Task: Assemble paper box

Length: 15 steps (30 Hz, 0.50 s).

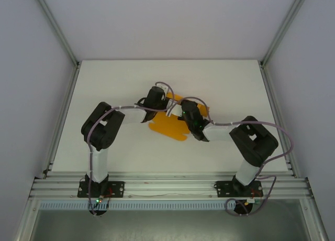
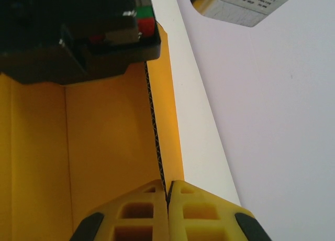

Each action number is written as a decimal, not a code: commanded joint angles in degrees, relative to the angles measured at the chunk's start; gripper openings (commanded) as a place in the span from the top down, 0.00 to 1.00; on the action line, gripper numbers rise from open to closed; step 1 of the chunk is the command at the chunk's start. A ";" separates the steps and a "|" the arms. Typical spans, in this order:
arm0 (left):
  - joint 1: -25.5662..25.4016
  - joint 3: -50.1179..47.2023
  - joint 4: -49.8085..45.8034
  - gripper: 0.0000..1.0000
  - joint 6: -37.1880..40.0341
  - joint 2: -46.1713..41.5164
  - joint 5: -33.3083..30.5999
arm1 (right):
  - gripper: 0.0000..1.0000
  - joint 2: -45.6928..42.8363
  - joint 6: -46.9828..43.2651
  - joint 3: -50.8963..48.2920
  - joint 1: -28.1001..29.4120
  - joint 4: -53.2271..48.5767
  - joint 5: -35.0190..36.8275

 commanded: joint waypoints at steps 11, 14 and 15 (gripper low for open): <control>2.47 -6.41 4.37 0.63 -5.64 -0.35 -2.24 | 1.00 0.95 3.19 -2.15 0.43 -8.72 -3.11; 2.89 -6.85 4.55 0.63 -5.05 -0.39 1.19 | 1.00 0.82 3.28 -2.25 0.39 -8.77 -3.21; 2.93 -6.77 4.50 0.69 -5.08 -0.15 1.64 | 1.00 0.68 3.36 -2.25 0.39 -8.80 -3.32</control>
